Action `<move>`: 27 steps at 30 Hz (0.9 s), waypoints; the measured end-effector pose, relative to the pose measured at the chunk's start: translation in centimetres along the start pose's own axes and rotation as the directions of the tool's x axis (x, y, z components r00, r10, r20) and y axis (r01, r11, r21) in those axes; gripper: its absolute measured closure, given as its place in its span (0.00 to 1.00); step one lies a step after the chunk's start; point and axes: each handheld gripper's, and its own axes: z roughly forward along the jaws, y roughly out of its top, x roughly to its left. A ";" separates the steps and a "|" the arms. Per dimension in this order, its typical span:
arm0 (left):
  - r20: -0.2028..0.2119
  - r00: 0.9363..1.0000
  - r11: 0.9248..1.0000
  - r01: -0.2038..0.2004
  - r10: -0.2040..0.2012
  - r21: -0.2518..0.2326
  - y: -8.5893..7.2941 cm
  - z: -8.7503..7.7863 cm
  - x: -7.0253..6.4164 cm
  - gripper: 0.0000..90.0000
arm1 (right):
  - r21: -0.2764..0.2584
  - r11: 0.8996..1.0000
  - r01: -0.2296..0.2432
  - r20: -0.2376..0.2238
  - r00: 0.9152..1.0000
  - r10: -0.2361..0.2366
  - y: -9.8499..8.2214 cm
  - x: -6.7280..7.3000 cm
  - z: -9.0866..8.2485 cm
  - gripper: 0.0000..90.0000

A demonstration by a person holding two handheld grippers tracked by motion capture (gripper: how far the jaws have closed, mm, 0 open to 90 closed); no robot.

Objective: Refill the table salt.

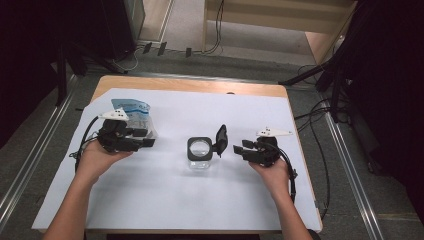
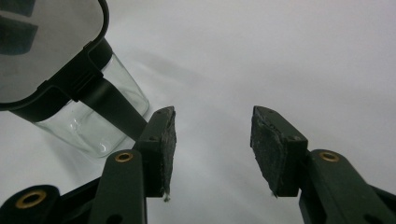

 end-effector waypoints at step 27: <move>-0.166 0.981 0.994 0.092 -0.101 -0.061 -0.9 -4.6 4.5 0.47 | 0.026 1.000 0.000 -0.001 1.000 0.000 0.1 0.1 0.6 0.58</move>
